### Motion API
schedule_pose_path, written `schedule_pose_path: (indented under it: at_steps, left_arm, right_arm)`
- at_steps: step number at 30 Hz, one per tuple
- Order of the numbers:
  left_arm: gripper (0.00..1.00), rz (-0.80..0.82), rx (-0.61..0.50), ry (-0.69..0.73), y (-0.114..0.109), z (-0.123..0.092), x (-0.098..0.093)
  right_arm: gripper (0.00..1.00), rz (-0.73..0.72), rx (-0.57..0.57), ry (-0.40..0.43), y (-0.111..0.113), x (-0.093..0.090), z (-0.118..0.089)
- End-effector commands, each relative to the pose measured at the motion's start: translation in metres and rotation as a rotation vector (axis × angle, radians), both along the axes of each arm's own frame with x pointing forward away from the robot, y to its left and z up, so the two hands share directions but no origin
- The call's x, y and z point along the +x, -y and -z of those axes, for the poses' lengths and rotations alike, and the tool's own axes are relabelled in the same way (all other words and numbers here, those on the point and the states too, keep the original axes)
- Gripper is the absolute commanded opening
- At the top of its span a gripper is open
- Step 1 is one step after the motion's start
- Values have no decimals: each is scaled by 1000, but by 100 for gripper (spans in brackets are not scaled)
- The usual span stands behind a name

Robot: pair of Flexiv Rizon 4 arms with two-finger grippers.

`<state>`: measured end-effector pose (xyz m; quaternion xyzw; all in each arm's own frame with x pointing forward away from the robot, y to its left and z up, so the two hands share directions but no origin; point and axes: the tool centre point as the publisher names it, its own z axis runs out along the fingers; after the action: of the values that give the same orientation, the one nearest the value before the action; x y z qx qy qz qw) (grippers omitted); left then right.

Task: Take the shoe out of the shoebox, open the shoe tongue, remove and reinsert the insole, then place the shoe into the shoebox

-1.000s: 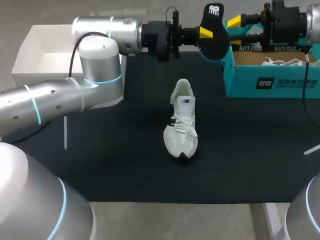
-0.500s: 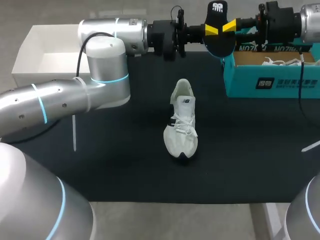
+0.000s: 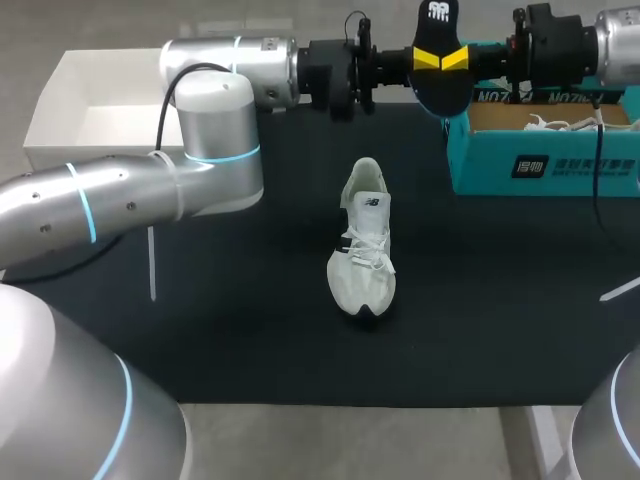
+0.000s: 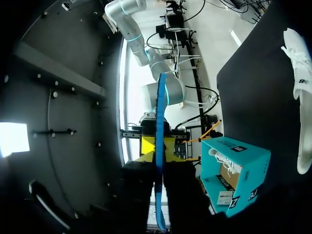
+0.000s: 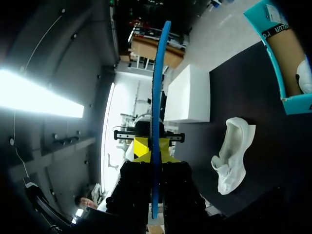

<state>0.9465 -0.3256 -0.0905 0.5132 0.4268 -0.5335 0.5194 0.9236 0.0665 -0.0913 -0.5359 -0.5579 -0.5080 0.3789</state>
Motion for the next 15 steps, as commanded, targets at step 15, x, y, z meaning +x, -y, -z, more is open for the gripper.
schedule_pose_path:
  at_steps: [15]
  left_arm:
    - [100,18,123,55,-91,9,13]
  right_arm:
    - [0,3,-13,27,7,7,-7]
